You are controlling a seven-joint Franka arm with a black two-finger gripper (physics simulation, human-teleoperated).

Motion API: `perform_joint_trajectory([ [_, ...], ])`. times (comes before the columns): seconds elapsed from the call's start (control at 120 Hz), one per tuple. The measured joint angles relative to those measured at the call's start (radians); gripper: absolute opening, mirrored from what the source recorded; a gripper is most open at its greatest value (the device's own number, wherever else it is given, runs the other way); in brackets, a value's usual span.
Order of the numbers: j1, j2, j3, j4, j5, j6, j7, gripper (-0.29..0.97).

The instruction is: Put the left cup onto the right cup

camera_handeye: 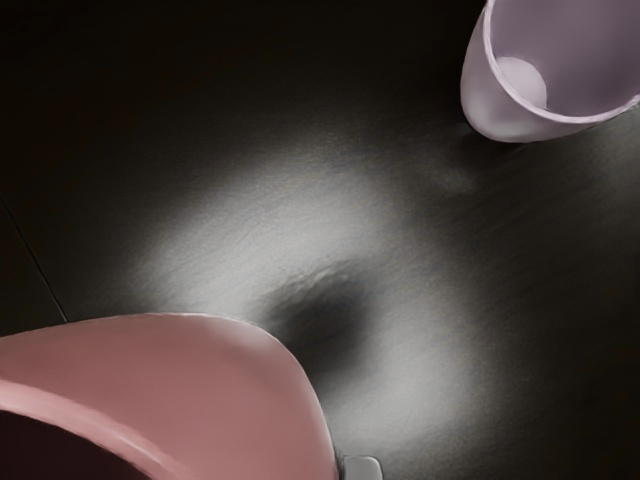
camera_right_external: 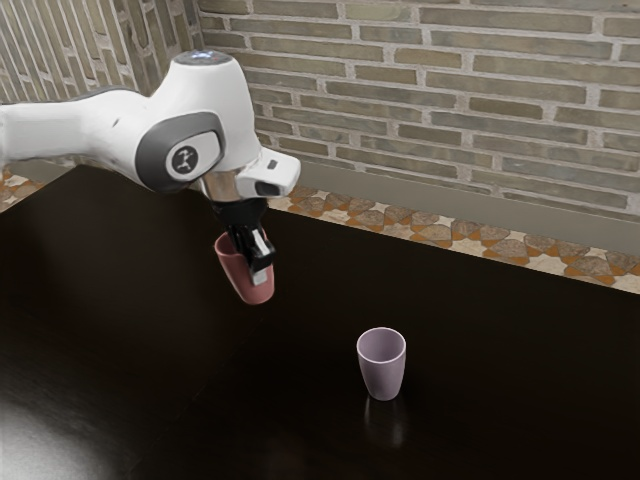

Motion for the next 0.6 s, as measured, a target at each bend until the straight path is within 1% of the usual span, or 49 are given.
perform_joint_trajectory([
  [0.175,-0.017,0.042,-0.017,0.055,0.000,-0.026,-0.026,-0.10],
  [0.417,0.007,0.126,-0.093,0.142,-0.008,-0.031,-0.052,-0.10],
  [0.6,-0.025,0.173,-0.139,0.193,-0.009,-0.028,-0.069,-0.10],
])
